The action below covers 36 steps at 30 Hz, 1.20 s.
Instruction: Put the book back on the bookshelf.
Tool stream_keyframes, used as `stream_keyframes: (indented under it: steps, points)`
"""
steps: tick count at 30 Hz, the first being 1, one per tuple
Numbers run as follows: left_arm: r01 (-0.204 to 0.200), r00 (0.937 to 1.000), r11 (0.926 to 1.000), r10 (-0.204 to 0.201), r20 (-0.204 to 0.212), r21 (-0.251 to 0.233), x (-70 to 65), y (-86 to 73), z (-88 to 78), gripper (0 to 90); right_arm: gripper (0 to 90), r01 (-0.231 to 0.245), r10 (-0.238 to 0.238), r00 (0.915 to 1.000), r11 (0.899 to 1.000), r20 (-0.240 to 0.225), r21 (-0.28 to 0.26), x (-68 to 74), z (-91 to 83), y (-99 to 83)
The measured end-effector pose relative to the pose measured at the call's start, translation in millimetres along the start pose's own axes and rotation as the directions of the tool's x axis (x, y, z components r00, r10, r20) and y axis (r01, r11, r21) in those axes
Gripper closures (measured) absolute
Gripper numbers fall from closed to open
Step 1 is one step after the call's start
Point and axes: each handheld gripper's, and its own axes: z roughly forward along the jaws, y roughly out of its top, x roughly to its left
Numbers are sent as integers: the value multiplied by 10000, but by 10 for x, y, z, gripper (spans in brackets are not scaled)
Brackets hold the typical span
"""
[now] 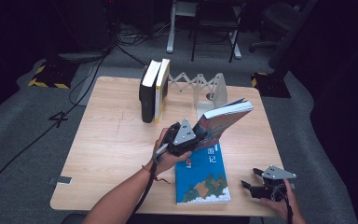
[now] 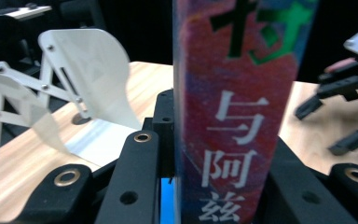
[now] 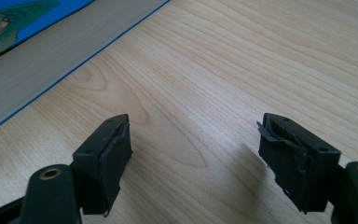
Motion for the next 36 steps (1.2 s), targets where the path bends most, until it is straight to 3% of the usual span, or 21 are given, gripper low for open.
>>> stream_keyframes:
  steps: [4,10,15,19,22,25,28,29,36]
  points:
    - [234,9983,9997,-240,-530,-119,164,-21,-1,743,251,-32,32,10000,10000,-34,6,-7,1,-1]
    - [370,9937,9993,-365,-1063,27,302,-53,6,743,253,-47,47,10000,10000,-69,9,-11,2,-2]
    - [745,9838,9972,-740,-1632,-33,498,-79,15,743,253,-77,77,9999,10000,-120,27,-19,1,-3]
    - [756,9785,9971,-759,-1920,-86,591,-82,12,743,253,-84,85,9999,10000,-123,31,-19,1,-4]
    - [984,9705,9948,-1019,-2187,-270,689,-108,17,743,253,-101,102,9999,9999,-138,36,-21,1,-3]
    - [1267,9584,9910,-1336,-2524,-437,783,-179,48,742,253,-54,55,9999,10000,-100,21,-17,-1,-4]
    - [1698,9441,9836,-1798,-2762,-601,833,-286,84,743,256,0,0,10000,10000,-68,-11,-6,-4,-6]
    - [1937,9393,9782,-2071,-2735,-754,845,-341,93,742,257,12,-13,10000,10000,-62,-7,-5,-5,-5]
    - [2368,9271,9657,-2575,-2725,-1068,864,-537,83,742,261,5,-6,9999,10000,-110,-16,-7,-3,-5]
